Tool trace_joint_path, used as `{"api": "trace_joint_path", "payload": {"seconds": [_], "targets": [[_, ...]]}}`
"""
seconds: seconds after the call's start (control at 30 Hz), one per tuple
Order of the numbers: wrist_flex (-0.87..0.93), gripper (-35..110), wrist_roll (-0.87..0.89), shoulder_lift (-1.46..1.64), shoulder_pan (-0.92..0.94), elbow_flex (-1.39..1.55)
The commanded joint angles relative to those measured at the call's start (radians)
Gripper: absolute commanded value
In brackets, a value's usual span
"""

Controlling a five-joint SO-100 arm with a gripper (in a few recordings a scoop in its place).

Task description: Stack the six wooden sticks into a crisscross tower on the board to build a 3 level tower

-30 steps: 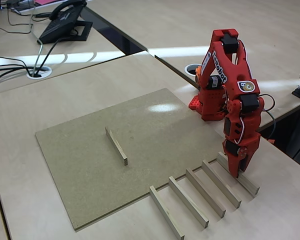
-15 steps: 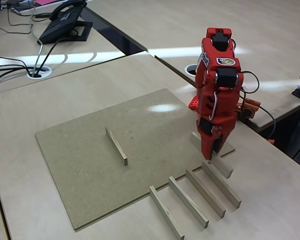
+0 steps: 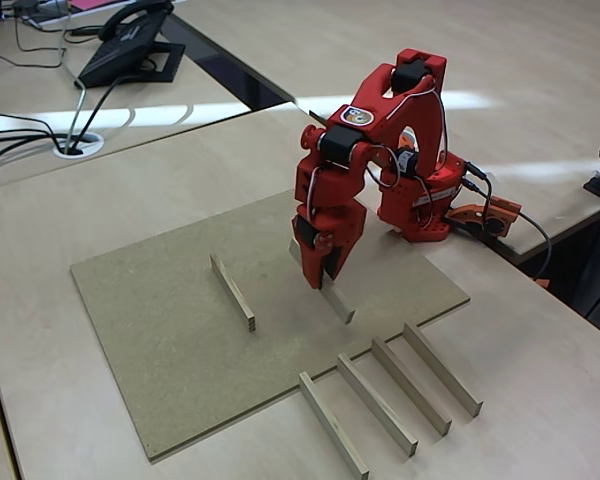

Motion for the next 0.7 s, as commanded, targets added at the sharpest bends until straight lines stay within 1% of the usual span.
{"api": "trace_joint_path", "payload": {"seconds": [0.0, 0.13, 0.33, 0.67], "targets": [[-0.021, 0, -0.044, 0.055, 0.058, 0.06], [-0.067, 0, -0.092, 0.057, 0.133, 0.132], [-0.094, 0, -0.169, 0.034, 0.229, 0.161], [-0.104, 0, -0.229, -0.002, 0.305, 0.166]]}}
